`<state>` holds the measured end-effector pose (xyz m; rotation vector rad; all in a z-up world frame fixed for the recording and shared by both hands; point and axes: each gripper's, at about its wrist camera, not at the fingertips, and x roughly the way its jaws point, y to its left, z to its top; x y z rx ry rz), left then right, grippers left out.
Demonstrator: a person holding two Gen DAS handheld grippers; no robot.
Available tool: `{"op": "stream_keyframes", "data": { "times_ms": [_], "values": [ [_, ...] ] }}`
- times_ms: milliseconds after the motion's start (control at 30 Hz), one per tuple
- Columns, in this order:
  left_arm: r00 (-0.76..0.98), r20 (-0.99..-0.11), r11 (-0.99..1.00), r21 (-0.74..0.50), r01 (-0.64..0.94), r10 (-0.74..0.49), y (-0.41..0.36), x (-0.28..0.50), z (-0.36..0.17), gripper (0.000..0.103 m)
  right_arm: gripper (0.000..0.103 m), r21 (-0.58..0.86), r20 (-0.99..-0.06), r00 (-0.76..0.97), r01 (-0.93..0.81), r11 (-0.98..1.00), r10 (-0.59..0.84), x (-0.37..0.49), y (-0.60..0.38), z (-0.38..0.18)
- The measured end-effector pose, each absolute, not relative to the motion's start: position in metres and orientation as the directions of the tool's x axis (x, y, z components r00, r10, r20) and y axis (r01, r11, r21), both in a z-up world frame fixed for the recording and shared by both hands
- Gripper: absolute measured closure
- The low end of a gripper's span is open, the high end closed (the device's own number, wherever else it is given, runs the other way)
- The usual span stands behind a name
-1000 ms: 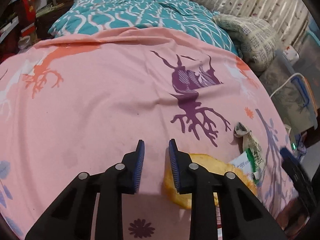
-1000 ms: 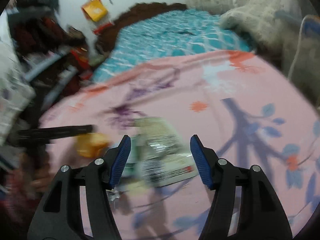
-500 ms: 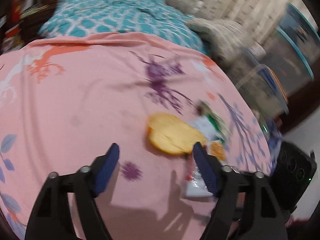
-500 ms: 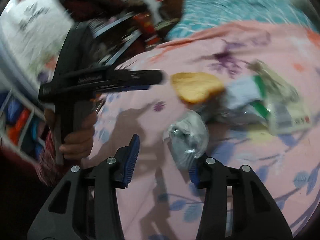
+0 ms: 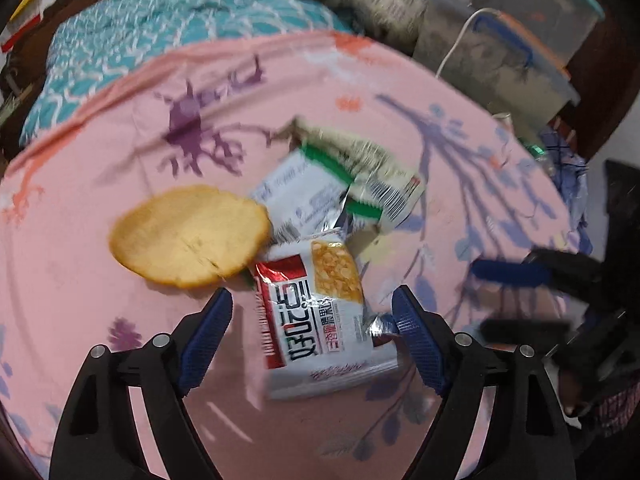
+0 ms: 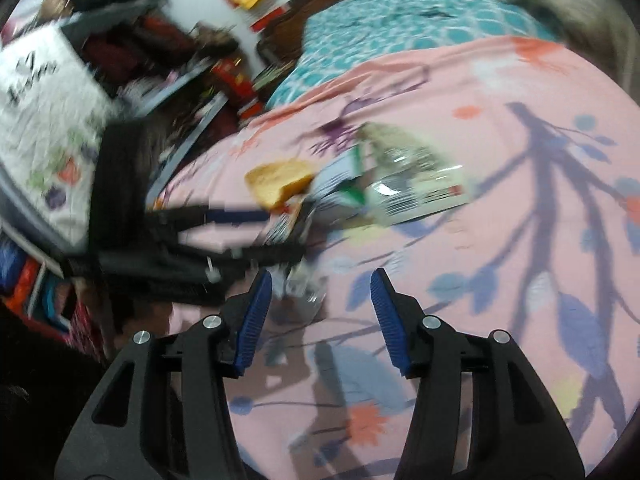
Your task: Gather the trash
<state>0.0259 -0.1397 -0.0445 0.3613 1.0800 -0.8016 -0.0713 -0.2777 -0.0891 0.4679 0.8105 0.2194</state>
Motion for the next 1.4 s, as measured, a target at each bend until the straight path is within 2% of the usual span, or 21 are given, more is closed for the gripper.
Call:
{"op": "stream_keyframes", "data": {
  "times_ms": [33,67,133,233,467,600,700,900,1133,1167,1267,1300,1367,1400],
  "values": [
    [0.24,-0.894,0.682,-0.093,0.725,-0.377,-0.142,0.026,-0.05,0.034,0.048,0.5,-0.634,0.681,-0.001,0.866,0.367,-0.068,-0.282,-0.089],
    [0.282,-0.889,0.687,-0.049,0.725,-0.361,-0.143,0.023,-0.049,0.048,0.048,0.528,-0.619,0.688,0.005,0.849,0.38,-0.062,-0.288,-0.089],
    [0.309,-0.887,0.686,-0.011,0.727,-0.342,-0.142,0.02,-0.048,0.062,0.053,0.556,-0.604,0.691,0.007,0.831,0.398,-0.047,-0.293,-0.088],
    [0.285,-0.886,0.691,-0.052,0.721,-0.365,-0.13,0.025,-0.047,0.071,0.061,0.566,-0.619,0.669,0.016,0.824,0.412,-0.015,-0.292,-0.09],
    [0.264,-0.874,0.701,-0.114,0.703,-0.408,-0.095,0.025,-0.044,0.072,0.067,0.601,-0.659,0.601,0.058,0.797,0.453,0.055,-0.286,-0.113],
    [0.269,-0.867,0.71,-0.128,0.693,-0.419,-0.085,0.025,-0.043,0.072,0.084,0.604,-0.657,0.595,0.049,0.796,0.462,0.067,-0.278,-0.114],
    [0.269,-0.866,0.712,-0.134,0.689,-0.422,-0.084,0.026,-0.043,0.072,0.089,0.59,-0.658,0.602,0.039,0.806,0.453,0.056,-0.274,-0.113],
    [0.281,-0.865,0.713,-0.117,0.692,-0.415,-0.088,0.023,-0.043,0.069,0.09,0.652,-0.596,0.674,0.089,0.753,0.437,-0.004,-0.295,-0.108],
    [0.271,-0.865,0.677,-0.101,0.729,-0.422,-0.108,0.012,-0.043,0.059,0.09,0.659,-0.608,0.712,0.205,0.724,0.352,-0.073,-0.322,-0.115],
    [0.269,-0.866,0.667,-0.095,0.739,-0.421,-0.112,0.009,-0.044,0.057,0.086,0.66,-0.606,0.716,0.209,0.721,0.347,-0.077,-0.321,-0.114],
    [0.294,-0.867,0.656,-0.049,0.754,-0.403,-0.122,0.001,-0.045,0.05,0.086,0.654,-0.6,0.727,0.205,0.728,0.335,-0.089,-0.32,-0.112],
    [0.305,-0.865,0.654,-0.035,0.756,-0.398,-0.124,0.0,-0.044,0.047,0.082,0.641,-0.605,0.726,0.202,0.74,0.327,-0.091,-0.317,-0.111],
    [0.327,-0.86,0.654,-0.009,0.756,-0.391,-0.124,-0.003,-0.042,0.043,0.061,0.621,-0.611,0.729,0.199,0.758,0.309,-0.093,-0.315,-0.108],
    [0.337,-0.858,0.657,-0.001,0.754,-0.388,-0.123,-0.003,-0.04,0.041,0.034,0.614,-0.607,0.739,0.202,0.763,0.293,-0.094,-0.314,-0.106]
  ]
}}
